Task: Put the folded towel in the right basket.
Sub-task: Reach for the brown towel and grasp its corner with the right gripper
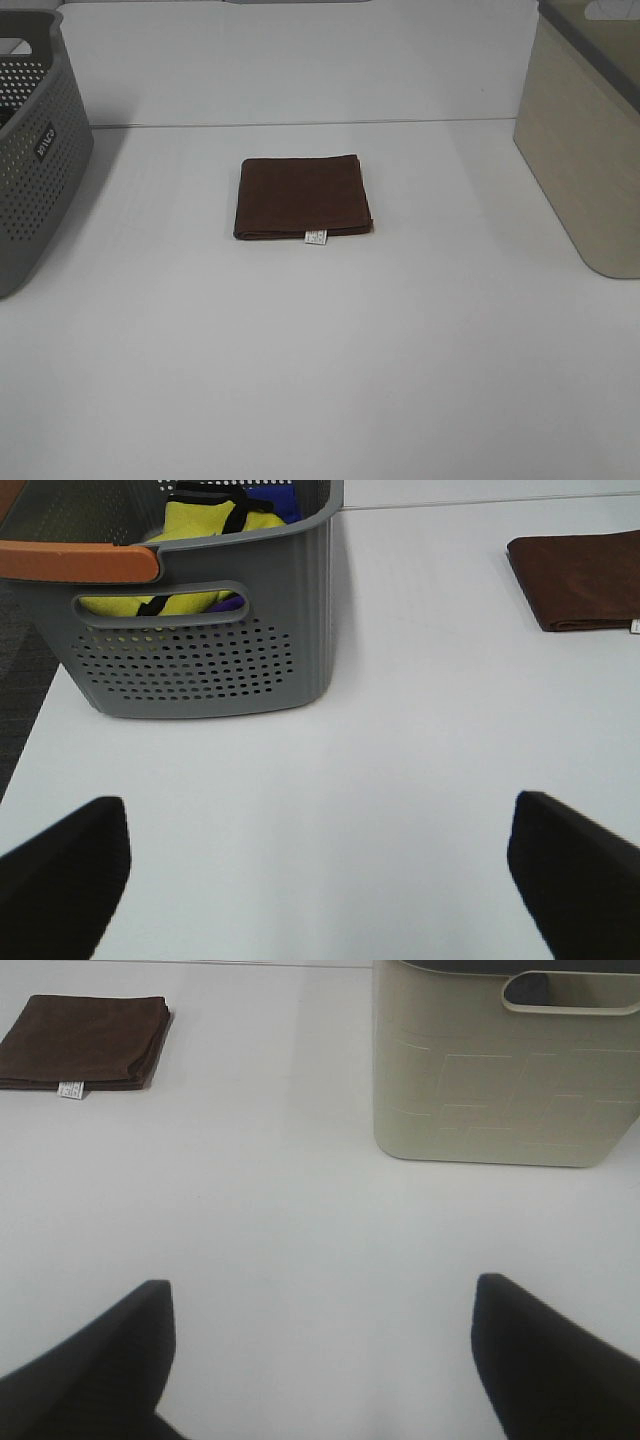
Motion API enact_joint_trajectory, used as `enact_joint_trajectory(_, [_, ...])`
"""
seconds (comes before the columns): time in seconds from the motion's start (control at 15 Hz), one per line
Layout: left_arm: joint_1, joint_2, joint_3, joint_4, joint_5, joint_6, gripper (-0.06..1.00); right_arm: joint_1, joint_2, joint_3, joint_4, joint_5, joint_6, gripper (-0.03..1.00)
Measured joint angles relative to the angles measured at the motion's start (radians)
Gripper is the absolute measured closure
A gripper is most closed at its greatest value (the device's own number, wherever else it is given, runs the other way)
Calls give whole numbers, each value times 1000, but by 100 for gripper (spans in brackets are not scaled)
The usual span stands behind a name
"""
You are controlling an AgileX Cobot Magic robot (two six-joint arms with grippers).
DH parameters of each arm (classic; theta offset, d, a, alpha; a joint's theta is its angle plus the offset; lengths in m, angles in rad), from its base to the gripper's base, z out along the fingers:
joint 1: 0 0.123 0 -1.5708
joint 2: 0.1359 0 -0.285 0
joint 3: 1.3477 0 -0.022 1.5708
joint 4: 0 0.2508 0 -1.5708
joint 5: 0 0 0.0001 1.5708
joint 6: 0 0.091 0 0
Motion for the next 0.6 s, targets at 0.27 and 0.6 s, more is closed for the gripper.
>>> enact_joint_trajectory(0.27, [0,0,0,0,0,0,-3,0,0,0,0,0,0,20])
enact_joint_trajectory(0.6, [0,0,0,0,0,0,-3,0,0,0,0,0,0,20])
